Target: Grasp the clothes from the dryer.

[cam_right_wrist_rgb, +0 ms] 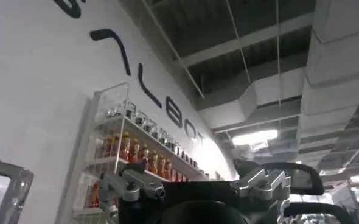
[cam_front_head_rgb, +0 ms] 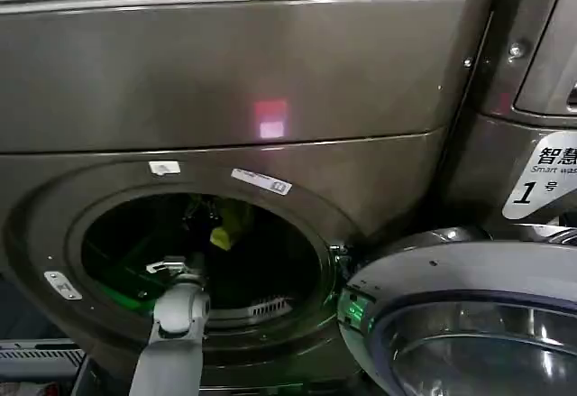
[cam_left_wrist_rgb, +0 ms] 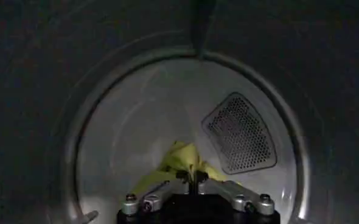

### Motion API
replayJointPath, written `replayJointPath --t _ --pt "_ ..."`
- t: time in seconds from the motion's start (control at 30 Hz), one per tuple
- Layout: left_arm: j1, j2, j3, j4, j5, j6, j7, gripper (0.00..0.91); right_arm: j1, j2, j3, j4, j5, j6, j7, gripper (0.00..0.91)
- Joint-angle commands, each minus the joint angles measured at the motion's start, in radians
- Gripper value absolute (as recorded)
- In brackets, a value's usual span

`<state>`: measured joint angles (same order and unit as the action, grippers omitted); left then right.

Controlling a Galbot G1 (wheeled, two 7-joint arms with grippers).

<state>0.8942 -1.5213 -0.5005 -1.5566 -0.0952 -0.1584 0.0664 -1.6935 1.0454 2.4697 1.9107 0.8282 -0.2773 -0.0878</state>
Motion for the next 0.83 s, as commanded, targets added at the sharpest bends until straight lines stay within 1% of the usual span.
replayJointPath --t 0.03,0.2,0.83 --pt "0.01 0.008 0.044 -0.014 -0.043 -0.003 -0.004 0.0 0.003 0.0 -0.002 -0.005 -0.006 0.016 -0.002 0.907" --pt "0.013 0.015 0.061 -0.013 -0.024 0.001 0.001 0.0 0.006 0.0 -0.001 -0.002 -0.004 0.021 -0.005 0.907" --pt "-0.008 0.023 0.063 -0.004 -0.012 0.014 0.008 0.0 -0.007 0.001 0.03 -0.005 -0.005 -0.008 -0.003 0.907"
